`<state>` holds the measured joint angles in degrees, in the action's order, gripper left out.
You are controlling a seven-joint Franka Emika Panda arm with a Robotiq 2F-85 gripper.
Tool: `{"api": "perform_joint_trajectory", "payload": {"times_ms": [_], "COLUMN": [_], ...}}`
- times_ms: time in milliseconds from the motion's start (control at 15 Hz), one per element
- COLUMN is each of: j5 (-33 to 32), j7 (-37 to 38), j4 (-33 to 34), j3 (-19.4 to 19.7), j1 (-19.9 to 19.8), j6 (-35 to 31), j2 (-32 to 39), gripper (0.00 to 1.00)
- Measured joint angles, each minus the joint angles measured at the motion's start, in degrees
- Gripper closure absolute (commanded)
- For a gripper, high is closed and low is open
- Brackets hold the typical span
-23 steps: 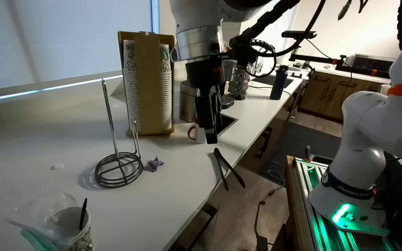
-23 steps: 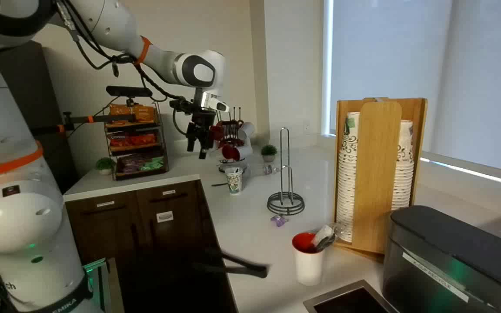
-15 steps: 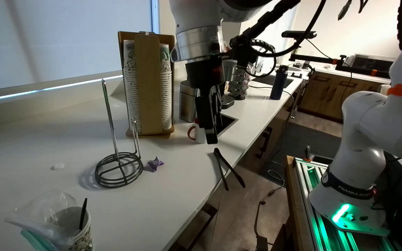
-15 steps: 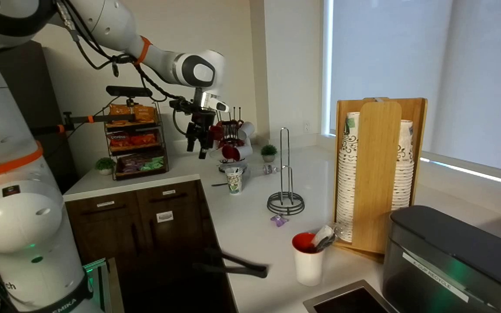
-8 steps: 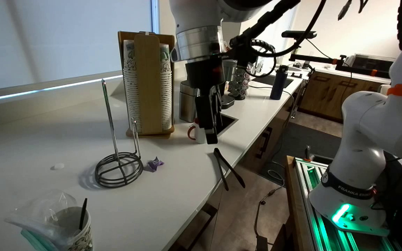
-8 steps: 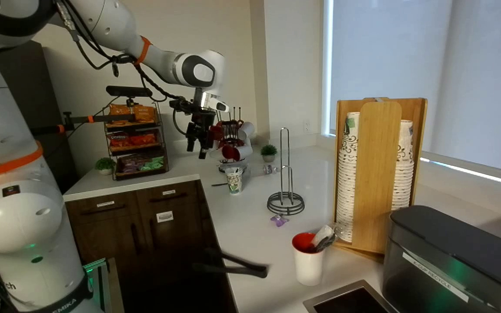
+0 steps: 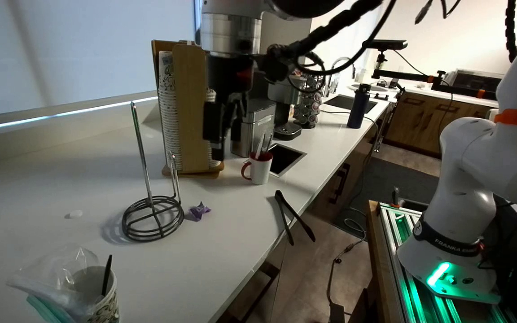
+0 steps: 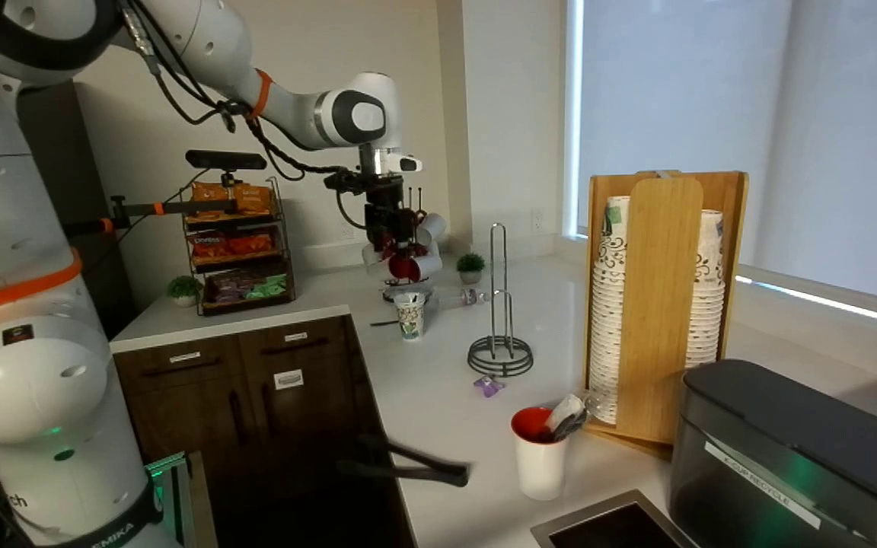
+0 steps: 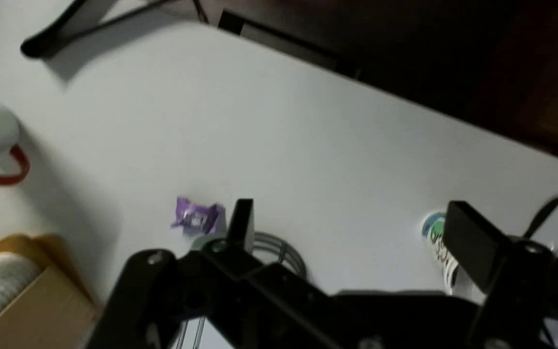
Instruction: Pick up the paper cups on the left and move them to the right
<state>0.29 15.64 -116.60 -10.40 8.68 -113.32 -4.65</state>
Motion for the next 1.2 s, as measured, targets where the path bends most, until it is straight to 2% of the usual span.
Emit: {"api": "perform_joint_trajectory", "payload": {"times_ms": [200, 333, 467, 1200], "j5": [-5.4, -6.6, -6.9, -7.2], "j7": [-3.9, -7.7, -8.7, -9.2], "j4": [9.2, 15.4, 18.5, 19.7], "j3": [0.1, 0.0, -0.1, -0.1], "j1": [-0.1, 0.4, 0.8, 0.9], "j6": [-1.3, 0.3, 1.1, 1.4], "j2": [7.5, 12.8, 15.6, 16.2], "gripper": [0.00, 0.00, 0.00, 0.00]}}
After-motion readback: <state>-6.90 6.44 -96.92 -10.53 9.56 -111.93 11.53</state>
